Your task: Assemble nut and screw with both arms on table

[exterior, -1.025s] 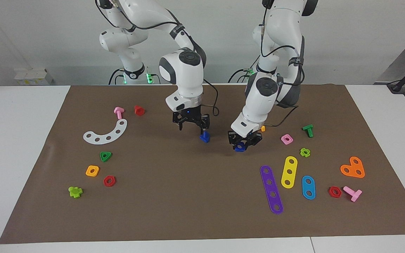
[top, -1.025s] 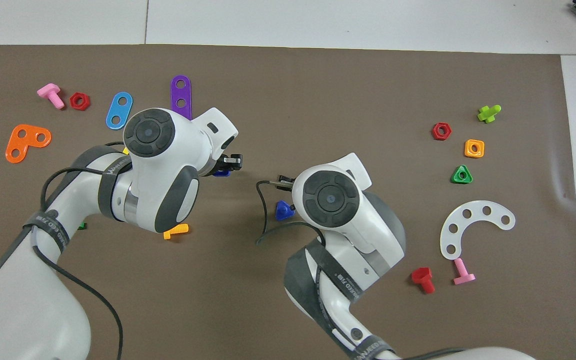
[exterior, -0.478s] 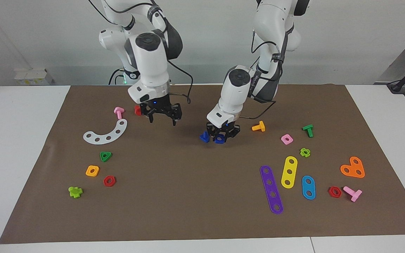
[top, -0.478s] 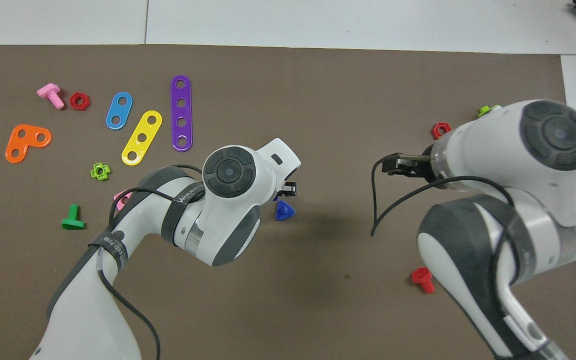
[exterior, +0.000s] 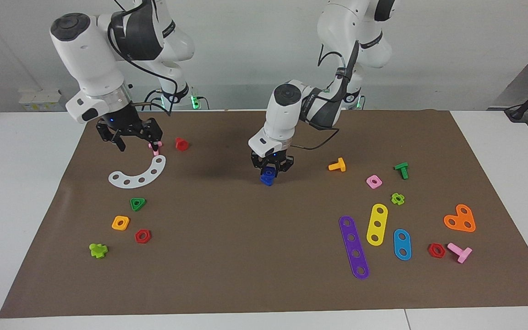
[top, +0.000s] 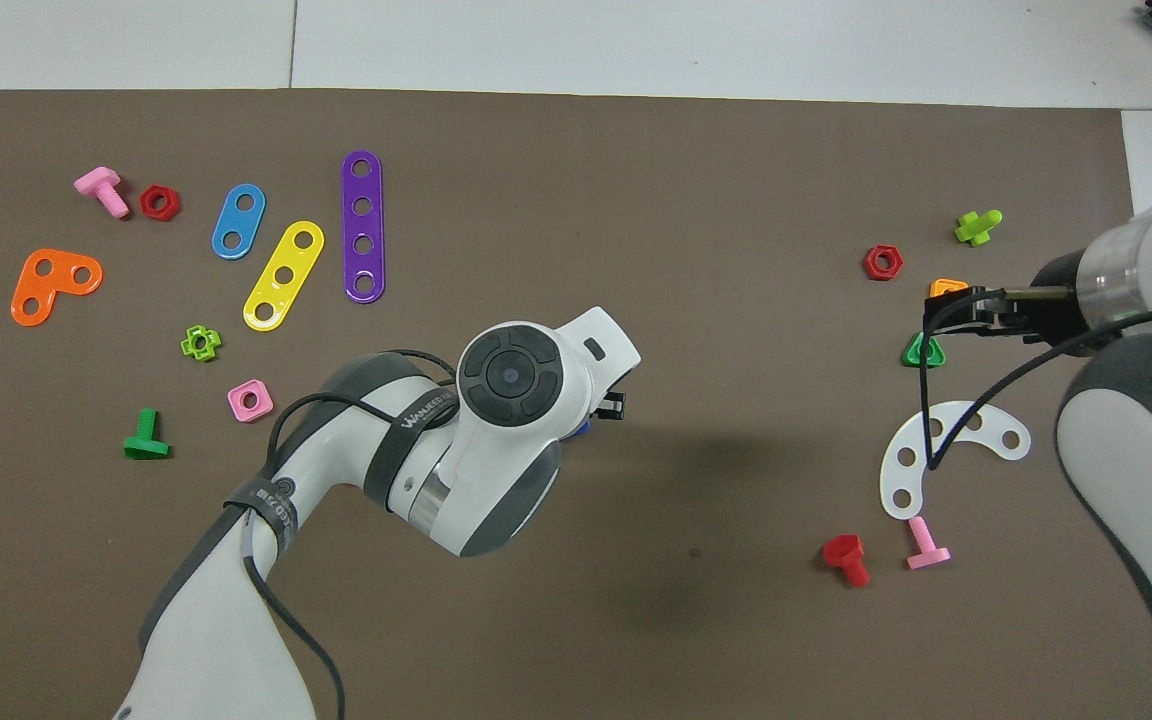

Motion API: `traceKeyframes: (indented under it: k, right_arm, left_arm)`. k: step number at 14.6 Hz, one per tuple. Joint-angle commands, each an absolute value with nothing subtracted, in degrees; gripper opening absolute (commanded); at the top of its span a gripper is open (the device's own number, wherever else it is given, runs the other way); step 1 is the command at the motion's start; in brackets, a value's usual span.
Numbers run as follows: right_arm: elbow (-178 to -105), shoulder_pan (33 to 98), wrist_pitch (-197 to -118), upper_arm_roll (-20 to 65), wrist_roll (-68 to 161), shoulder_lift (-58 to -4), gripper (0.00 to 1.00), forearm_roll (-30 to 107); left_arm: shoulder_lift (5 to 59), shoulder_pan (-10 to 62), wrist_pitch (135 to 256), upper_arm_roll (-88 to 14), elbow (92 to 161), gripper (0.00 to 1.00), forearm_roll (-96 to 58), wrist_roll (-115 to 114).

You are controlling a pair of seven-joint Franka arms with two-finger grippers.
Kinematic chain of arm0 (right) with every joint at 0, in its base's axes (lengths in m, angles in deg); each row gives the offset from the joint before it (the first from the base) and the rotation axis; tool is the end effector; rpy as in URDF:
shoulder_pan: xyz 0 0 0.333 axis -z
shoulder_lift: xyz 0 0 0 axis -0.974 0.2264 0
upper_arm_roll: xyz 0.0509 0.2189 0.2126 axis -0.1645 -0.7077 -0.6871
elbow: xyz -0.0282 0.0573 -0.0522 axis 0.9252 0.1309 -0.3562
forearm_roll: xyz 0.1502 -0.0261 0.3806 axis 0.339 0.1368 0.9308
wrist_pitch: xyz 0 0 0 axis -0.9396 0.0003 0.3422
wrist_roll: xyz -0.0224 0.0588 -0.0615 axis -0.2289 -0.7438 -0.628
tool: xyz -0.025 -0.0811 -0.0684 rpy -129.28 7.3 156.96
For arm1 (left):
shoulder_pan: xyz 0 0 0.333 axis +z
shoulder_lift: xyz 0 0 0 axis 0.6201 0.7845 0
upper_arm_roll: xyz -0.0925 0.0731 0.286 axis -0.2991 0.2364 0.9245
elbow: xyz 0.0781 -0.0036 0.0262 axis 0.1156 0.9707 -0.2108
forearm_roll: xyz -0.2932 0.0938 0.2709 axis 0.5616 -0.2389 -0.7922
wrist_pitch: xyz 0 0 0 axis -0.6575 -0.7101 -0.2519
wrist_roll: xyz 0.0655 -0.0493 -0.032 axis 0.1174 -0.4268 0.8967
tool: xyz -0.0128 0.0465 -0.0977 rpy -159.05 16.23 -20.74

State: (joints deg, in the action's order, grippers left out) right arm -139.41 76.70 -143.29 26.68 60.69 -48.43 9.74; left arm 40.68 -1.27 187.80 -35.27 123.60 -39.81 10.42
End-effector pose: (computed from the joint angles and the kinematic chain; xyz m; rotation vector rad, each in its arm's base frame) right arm 0.5753 0.0327 0.5527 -3.0999 0.1002 -0.0803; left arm 0.4879 -0.4298 0.3389 3.0078 -0.3069 0.0609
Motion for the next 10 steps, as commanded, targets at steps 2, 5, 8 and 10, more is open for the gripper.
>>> traceKeyframes:
  k: [2,5,8,10]
  right_arm:
    - [-133.6,77.9,-138.1,26.0,58.8,-47.5,0.99,10.2]
    - [-129.7,77.3,-135.1,25.8,58.0,-45.8,0.99,7.2]
    - [-132.1,77.0,-134.9,25.4,57.9,-46.6,0.99,7.3]
    - [-135.2,77.0,-136.1,25.3,58.1,-48.0,0.99,7.5]
  left_arm:
    - [41.0,-2.6,188.4,-34.2,124.5,0.00,-39.7,10.7]
    - [41.3,-2.6,189.9,-34.1,125.8,0.00,-39.7,10.8]
    - [41.7,-2.6,192.1,-34.1,127.5,0.00,-39.8,10.8]
    - [41.7,-2.7,192.7,-34.1,128.2,0.00,-39.8,10.8]
